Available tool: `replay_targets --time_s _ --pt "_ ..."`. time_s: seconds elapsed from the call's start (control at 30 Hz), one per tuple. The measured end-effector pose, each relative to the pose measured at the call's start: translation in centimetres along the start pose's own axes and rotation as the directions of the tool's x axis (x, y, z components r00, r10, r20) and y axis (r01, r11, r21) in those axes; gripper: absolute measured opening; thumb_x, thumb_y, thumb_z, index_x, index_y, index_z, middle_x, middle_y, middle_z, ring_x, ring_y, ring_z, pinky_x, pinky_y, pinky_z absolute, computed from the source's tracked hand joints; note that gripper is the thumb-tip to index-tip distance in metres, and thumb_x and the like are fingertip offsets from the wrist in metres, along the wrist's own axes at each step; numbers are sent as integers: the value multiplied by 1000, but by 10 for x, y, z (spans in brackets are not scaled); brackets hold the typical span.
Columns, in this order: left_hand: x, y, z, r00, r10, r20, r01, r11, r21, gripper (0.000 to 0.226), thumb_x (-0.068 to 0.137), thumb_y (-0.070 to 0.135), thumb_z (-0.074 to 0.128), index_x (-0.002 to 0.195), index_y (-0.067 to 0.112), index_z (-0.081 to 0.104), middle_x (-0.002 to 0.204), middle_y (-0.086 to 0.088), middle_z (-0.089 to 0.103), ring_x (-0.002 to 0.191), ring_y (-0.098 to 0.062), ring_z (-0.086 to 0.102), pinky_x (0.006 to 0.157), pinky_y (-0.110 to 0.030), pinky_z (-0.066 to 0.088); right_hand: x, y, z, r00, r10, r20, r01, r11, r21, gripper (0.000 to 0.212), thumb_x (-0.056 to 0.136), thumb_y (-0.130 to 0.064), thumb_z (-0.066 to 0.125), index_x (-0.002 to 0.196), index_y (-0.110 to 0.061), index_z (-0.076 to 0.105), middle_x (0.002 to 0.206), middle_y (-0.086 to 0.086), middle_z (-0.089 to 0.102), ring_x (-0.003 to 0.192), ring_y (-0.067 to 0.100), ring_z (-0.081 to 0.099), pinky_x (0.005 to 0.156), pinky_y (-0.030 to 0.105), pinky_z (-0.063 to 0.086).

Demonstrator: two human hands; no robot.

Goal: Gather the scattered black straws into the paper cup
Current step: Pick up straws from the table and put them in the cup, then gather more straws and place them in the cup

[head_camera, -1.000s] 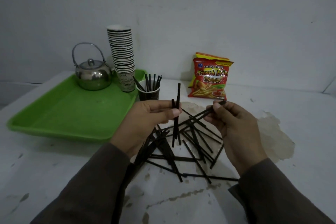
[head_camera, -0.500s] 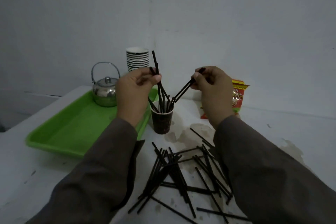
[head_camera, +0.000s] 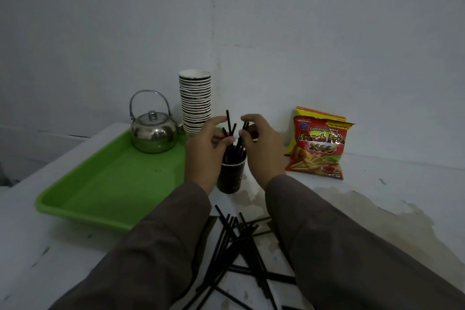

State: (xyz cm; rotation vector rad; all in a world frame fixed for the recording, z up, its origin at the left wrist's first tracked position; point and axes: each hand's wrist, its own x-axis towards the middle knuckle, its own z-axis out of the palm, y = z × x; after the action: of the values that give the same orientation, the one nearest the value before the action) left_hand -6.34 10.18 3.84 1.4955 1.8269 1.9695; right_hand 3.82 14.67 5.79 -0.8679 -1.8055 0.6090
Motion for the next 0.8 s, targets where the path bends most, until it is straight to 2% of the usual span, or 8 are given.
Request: replay_targets --time_s 0.13,0.27,0.37,0.47,0.53,0.6,0.7,0.8 --pt "-3 -9 1 990 -18 138 -9 981 193 42 77 6 68 113 23 58 80 2 66 77 -14 63 69 -22 49 -2 8 6 980 -4 198 46 977 -208 31 89 -6 50 117 -14 60 107 12 68 95 22 63 80 19 43" --pt "-2 -11 1 974 -31 225 -57 926 372 49 80 5 63 126 18 52 102 -11 70 95 -24 63 83 -31 48 -3 9 6 964 -26 265 94 964 -249 42 90 -3 44 129 -18 50 116 13 65 102 24 60 86 25 42" --pt "1 -7 -1 959 -51 279 -61 923 381 64 81 1 61 137 19 37 116 -11 66 99 -20 61 86 -25 43 -4 5 2 958 -61 282 130 963 -235 55 89 2 43 138 -23 37 123 13 60 108 25 56 91 28 42" --pt "7 3 -10 942 -90 322 -30 937 348 81 74 -2 67 141 25 29 126 -6 59 80 -8 54 77 -18 40 -2 -2 -6 965 -100 241 164 951 -262 49 89 3 42 134 -16 44 130 13 56 117 24 52 98 25 36" --pt "8 14 -19 941 -84 329 -31 944 330 86 72 -3 70 141 27 28 129 -6 56 84 -9 52 77 -20 40 -4 -7 -17 977 -116 179 158 957 -244 44 90 3 42 130 -14 49 129 12 57 118 22 52 99 24 36" --pt "1 25 -31 952 -27 304 -73 947 313 83 72 -3 70 139 27 31 126 -4 57 90 -12 54 78 -18 43 -14 -9 -32 985 -129 117 152 964 -216 38 90 1 44 122 -14 56 123 9 61 110 19 56 92 19 38" --pt "-28 37 -48 954 36 297 -118 958 263 64 72 -3 69 127 23 49 108 3 62 84 -9 57 69 -3 42 -45 -4 -58 986 -132 103 150 968 -201 28 89 -3 49 110 -14 63 108 3 67 91 9 57 78 11 41" --pt "-70 44 -54 886 38 461 -172 952 253 39 72 6 72 108 19 64 94 5 66 79 -1 56 66 0 38 -88 10 -82 982 -65 178 103 970 -218 23 86 -5 55 101 -17 67 100 -2 68 85 5 56 75 5 40"
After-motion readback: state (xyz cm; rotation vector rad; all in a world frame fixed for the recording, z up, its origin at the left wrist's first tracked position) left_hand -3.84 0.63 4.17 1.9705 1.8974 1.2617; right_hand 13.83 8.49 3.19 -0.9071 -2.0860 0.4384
